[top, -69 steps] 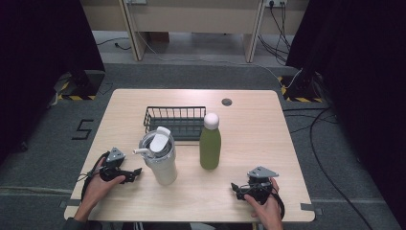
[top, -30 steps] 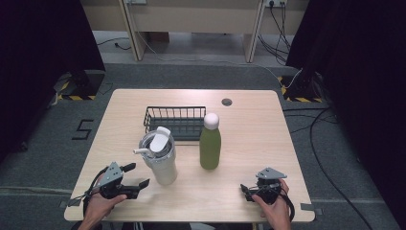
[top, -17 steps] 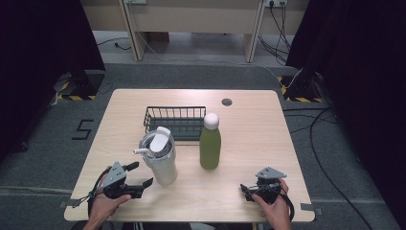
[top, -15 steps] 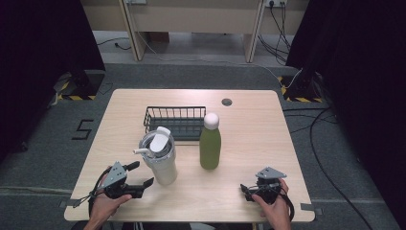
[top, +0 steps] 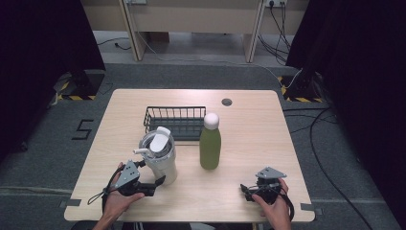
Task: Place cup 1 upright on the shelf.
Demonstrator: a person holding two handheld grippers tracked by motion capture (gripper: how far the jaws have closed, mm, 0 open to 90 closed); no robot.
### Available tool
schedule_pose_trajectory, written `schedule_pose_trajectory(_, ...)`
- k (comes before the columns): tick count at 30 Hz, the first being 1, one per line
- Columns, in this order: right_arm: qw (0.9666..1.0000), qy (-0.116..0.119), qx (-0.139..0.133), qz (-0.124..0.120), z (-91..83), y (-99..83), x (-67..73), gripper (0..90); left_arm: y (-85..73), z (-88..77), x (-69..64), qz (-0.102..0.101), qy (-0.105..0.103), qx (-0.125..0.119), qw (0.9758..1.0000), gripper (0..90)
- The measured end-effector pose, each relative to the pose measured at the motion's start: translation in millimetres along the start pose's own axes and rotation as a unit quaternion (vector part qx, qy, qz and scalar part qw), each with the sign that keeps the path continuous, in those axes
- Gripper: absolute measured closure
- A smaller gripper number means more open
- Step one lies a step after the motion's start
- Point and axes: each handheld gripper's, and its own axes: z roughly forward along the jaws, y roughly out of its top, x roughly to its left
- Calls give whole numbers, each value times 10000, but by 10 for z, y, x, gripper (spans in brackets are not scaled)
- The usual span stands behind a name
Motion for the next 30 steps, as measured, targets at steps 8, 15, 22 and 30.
schedule_pose_trajectory(8, 10000, 2, 0, -7, 0, 0, -1, 94, 52, 112, -53, -240, 113, -187, 9995, 96)
schedule_pose_trajectory(15, 10000, 5, -2, -10, 1, 0, -2, 94, 53, 184, 5, 18, 115, -325, 9994, 82)
schedule_pose_trajectory(22, 10000, 11, -4, -12, 1, 0, -2, 94, 28, 235, 15, 150, 273, -562, 9979, 83)
schedule_pose_trajectory(30, 10000, 25, -4, -38, 1, 0, 0, 94, 24, 279, 15, 195, 363, -719, 9966, 95)
